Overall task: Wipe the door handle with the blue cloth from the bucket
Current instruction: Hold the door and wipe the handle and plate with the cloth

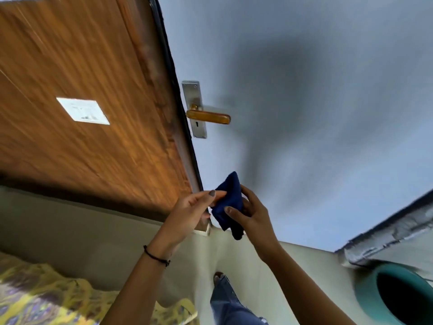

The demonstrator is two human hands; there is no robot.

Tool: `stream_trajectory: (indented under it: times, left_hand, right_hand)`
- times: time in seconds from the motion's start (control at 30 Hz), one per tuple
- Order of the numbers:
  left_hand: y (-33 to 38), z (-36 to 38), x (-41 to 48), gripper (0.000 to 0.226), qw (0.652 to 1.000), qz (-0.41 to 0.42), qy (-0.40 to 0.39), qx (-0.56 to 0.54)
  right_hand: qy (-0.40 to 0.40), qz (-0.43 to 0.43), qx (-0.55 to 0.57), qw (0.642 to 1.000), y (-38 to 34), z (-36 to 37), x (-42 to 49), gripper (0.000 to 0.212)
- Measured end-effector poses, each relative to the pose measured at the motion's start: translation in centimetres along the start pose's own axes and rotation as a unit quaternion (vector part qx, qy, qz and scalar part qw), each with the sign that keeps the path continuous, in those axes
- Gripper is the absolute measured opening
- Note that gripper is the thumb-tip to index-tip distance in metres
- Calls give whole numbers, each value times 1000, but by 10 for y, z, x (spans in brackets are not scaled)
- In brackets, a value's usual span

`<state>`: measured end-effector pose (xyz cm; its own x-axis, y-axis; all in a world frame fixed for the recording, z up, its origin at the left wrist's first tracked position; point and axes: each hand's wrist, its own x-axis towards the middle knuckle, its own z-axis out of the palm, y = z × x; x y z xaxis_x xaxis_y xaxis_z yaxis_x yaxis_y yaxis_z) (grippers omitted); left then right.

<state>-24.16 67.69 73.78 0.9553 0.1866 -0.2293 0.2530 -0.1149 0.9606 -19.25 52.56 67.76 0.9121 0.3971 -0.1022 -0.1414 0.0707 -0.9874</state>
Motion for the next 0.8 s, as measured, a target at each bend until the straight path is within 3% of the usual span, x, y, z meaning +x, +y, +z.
stream_trajectory:
  times: [0.17,0.27,0.37,0.47,0.6,0.7,0.8]
  left_hand:
    - [18,-49,73,29,981,122,126,78]
    - [26,-79,117,40,929,234,223,178]
    - [34,-99,149,53,883,293,280,235]
    - [38,-116,177,58,833,341,313,302]
    - [38,-141,215,60,771,396,335,369]
    - [36,-158,238,60,724,440,344,404]
    - [33,-172,254,72,690,470,339,433]
  right_hand:
    - [46,-46,-67,996,-27,15,68,56]
    - [65,-109,-80,989,-60,19,103,58]
    - [119,-167,-163,965,-81,28,133,59]
    - [190,-224,-239,925,-93,41,158,59]
    - [228,-333,-395,825,-84,65,197,58]
    - [223,-321,-532,751,-71,89,222,61]
    - [194,-259,-611,723,-62,115,234,68]
